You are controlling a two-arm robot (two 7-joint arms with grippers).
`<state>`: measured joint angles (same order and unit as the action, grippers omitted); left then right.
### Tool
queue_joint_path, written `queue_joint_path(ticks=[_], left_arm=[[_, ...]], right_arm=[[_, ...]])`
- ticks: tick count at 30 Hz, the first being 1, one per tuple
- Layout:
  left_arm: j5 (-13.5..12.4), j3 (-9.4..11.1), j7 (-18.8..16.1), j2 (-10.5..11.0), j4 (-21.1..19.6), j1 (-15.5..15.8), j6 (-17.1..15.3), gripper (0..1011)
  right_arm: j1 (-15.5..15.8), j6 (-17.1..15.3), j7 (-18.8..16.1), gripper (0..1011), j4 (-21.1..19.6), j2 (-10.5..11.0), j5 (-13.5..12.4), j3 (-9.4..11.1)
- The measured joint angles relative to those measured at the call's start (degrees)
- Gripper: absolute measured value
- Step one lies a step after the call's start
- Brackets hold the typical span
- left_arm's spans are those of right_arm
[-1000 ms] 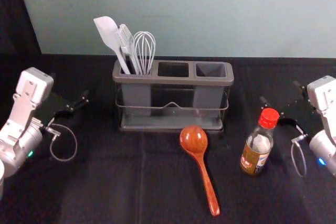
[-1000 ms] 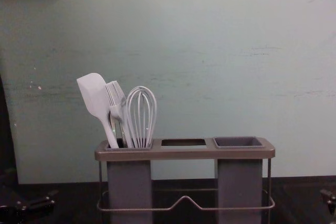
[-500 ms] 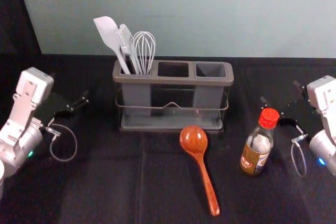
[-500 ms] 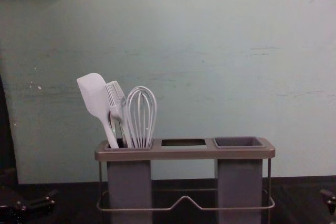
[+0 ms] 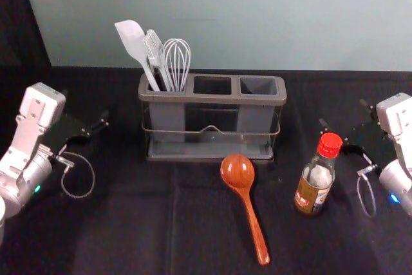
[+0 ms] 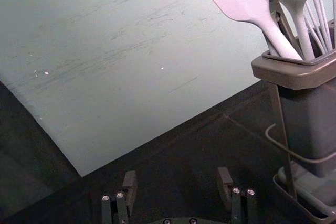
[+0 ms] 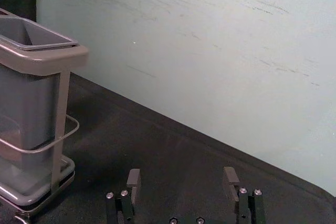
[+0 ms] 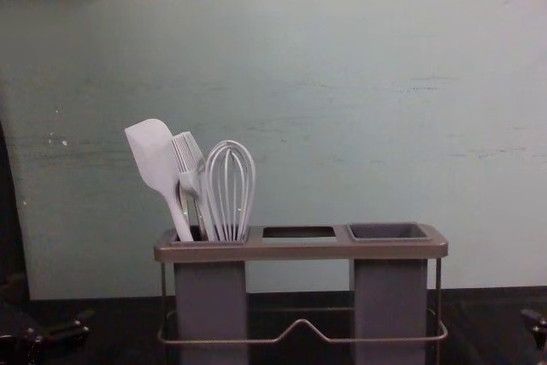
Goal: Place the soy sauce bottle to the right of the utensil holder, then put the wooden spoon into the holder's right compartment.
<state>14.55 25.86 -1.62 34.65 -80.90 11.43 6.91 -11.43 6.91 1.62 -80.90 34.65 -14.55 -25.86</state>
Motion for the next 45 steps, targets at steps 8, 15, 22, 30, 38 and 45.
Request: queue_joint_path(ticks=[8,15,22,30,38,45], left_arm=[[0.0,0.0,0.0,0.0,0.0,0.0,0.0,1005],[0.0,0.0,0.0,0.0,0.0,0.0,0.0,1005],[0.0,0.0,0.0,0.0,0.0,0.0,0.0,1005],[0.0,0.0,0.0,0.0,0.0,0.0,0.0,1005],[0.0,0.0,0.0,0.0,0.0,0.0,0.0,1005],[0.0,0.0,0.0,0.0,0.0,0.0,0.0,1005]], right_arm=[[0.0,0.0,0.0,1002,0.0,0.0,0.0,0.0],[0.0,0.0,0.0,1002,0.0,0.0,0.0,0.0],[0.0,0.0,0.0,1002,0.0,0.0,0.0,0.0],[0.0,0.0,0.0,1002,0.0,0.0,0.0,0.0],[0.0,0.0,0.0,1002,0.0,0.0,0.0,0.0],[0.0,0.0,0.0,1002,0.0,0.0,0.0,0.0]])
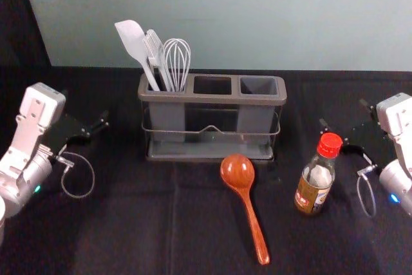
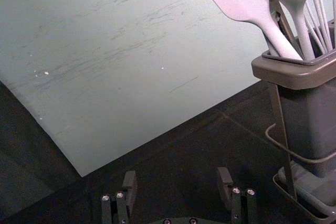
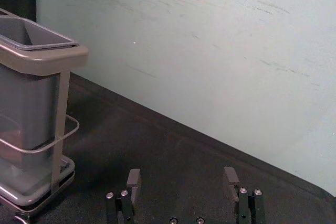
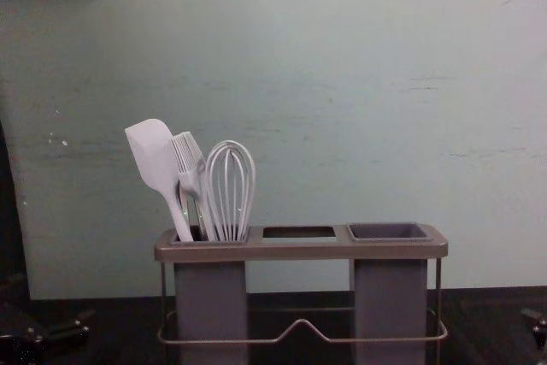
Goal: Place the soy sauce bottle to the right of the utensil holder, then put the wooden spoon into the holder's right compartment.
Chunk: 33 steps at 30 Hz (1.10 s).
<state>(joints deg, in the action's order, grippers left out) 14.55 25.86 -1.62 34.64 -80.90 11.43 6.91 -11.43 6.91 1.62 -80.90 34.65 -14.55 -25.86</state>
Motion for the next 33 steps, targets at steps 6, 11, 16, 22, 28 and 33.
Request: queue_joint_path(ticks=[6,11,16,22,28,33], left_arm=[[0.0,0.0,0.0,0.0,0.0,0.0,0.0,1005],[0.0,0.0,0.0,0.0,0.0,0.0,0.0,1005],[0.0,0.0,0.0,0.0,0.0,0.0,0.0,1005],[0.0,0.0,0.0,0.0,0.0,0.0,0.0,1005],[0.0,0.0,0.0,0.0,0.0,0.0,0.0,1005],[0.0,0.0,0.0,0.0,0.0,0.0,0.0,1005]], right_arm=[[0.0,0.0,0.0,1002,0.0,0.0,0.0,0.0],[0.0,0.0,0.0,1002,0.0,0.0,0.0,0.0],[0.0,0.0,0.0,1003,0.0,0.0,0.0,0.0],[0.0,0.0,0.0,1002,0.0,0.0,0.0,0.0],[0.0,0.0,0.0,1003,0.0,0.0,0.0,0.0],[0.3,0.1,0.0,1003,-0.3,0.0,0.1,0.3]])
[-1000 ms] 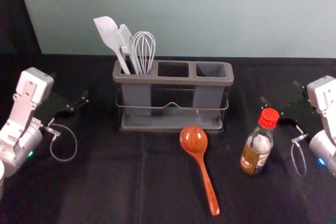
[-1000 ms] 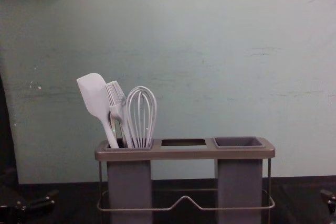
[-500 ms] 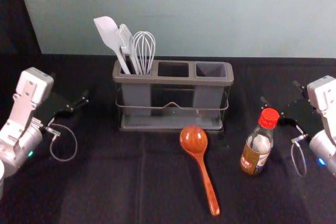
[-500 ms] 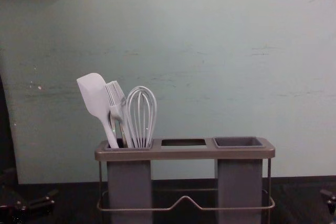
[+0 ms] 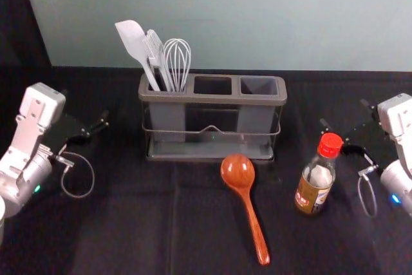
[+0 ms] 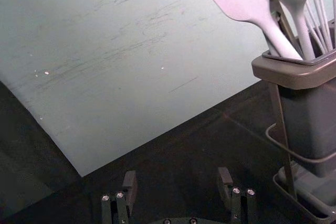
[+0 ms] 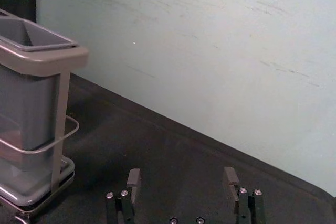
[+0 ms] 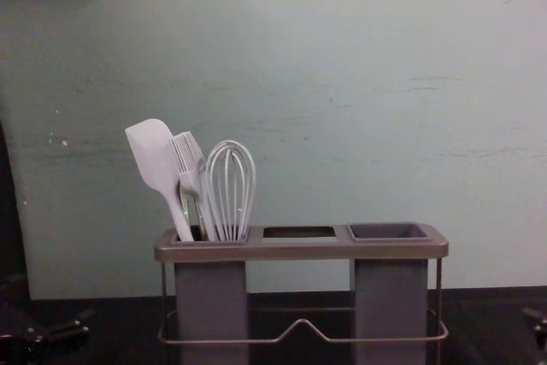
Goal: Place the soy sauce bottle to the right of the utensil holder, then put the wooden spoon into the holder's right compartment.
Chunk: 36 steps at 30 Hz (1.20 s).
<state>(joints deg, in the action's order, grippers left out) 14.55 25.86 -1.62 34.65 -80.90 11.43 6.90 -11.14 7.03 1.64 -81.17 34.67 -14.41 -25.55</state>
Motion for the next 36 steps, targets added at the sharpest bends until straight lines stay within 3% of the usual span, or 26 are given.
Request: queue_joint_path(ticks=[8,18,23,27,31,32,34,36], left_arm=[[0.0,0.0,0.0,0.0,0.0,0.0,0.0,1005],[0.0,0.0,0.0,0.0,0.0,0.0,0.0,1005],[0.0,0.0,0.0,0.0,0.0,0.0,0.0,1005],[0.0,0.0,0.0,0.0,0.0,0.0,0.0,1005],[0.0,0.0,0.0,0.0,0.0,0.0,0.0,1005],[0.0,0.0,0.0,0.0,0.0,0.0,0.0,1005],[0.0,0.0,0.0,0.0,0.0,0.0,0.0,1005],[0.0,0.0,0.0,0.0,0.0,0.0,0.0,1005]], right_arm=[[4.6,0.5,0.8,1002,-4.9,2.4,0.7,2.7],[15.2,1.9,1.1,1003,-14.4,7.8,-1.9,9.1],[22.8,4.8,0.1,1002,-19.7,10.8,-5.6,14.1],[28.6,8.1,-3.1,1002,-23.2,12.8,-10.7,18.2],[32.0,11.1,-6.9,1002,-25.2,13.5,-15.5,20.9],[32.0,11.1,-6.9,1002,-25.2,13.5,-15.5,20.9],[33.2,13.0,-9.9,1003,-26.2,13.5,-18.9,22.0],[33.3,13.6,-11.4,1002,-26.5,13.2,-20.5,22.1]])
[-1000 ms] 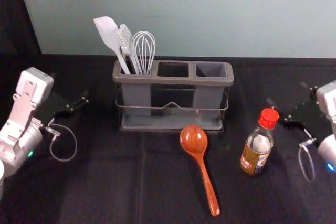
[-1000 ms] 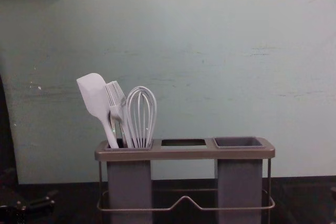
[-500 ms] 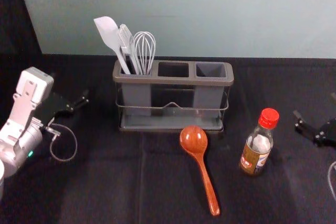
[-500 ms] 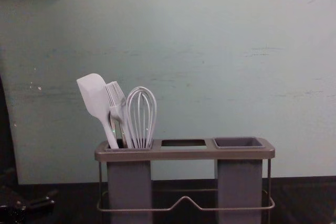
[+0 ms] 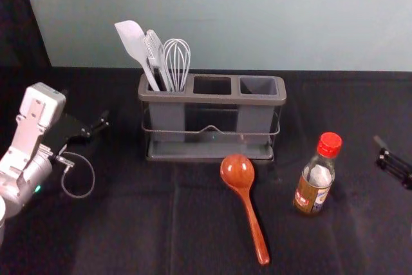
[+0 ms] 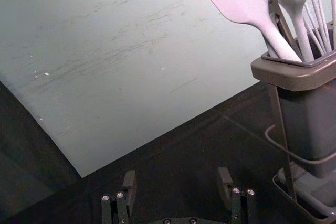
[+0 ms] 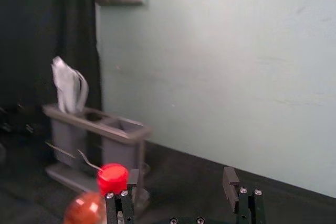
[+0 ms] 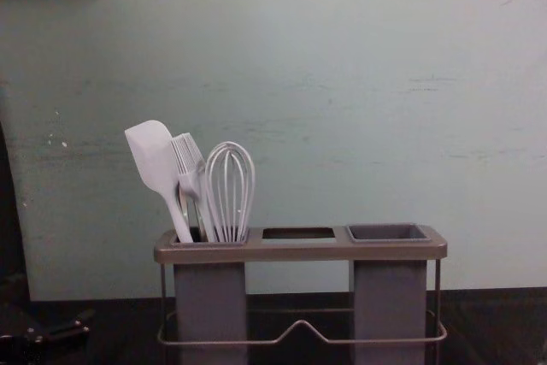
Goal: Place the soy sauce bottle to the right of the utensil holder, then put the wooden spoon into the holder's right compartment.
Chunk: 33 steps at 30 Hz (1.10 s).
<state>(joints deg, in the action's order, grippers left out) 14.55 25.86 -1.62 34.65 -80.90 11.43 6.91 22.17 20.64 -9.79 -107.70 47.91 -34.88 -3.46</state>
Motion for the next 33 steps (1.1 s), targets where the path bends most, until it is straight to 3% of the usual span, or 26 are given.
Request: queue_joint_path(ticks=[4,8,13,18,24,33], left_arm=[[0.0,0.0,0.0,0.0,0.0,0.0,0.0,1005],[0.0,0.0,0.0,0.0,0.0,0.0,0.0,1005],[0.0,0.0,0.0,0.0,0.0,0.0,0.0,1005],[0.0,0.0,0.0,0.0,0.0,0.0,0.0,1005],[0.0,0.0,0.0,0.0,0.0,0.0,0.0,1005],[0.0,0.0,0.0,0.0,0.0,0.0,0.0,1005]], right_arm=[[-1.4,0.5,-3.8,1002,-0.2,-1.1,-2.7,-1.4],[-3.8,-0.2,-5.6,1002,0.5,-2.3,-3.0,-3.4],[-8.4,-3.2,-7.0,1003,2.8,-4.9,-1.7,-7.2],[-10.9,-5.8,-7.0,1002,4.6,-6.5,0.4,-9.2],[-12.7,-8.7,-7.2,1003,5.7,-7.9,2.2,-10.6],[-13.4,-10.6,-7.3,1003,5.4,-9.0,4.3,-10.7]])
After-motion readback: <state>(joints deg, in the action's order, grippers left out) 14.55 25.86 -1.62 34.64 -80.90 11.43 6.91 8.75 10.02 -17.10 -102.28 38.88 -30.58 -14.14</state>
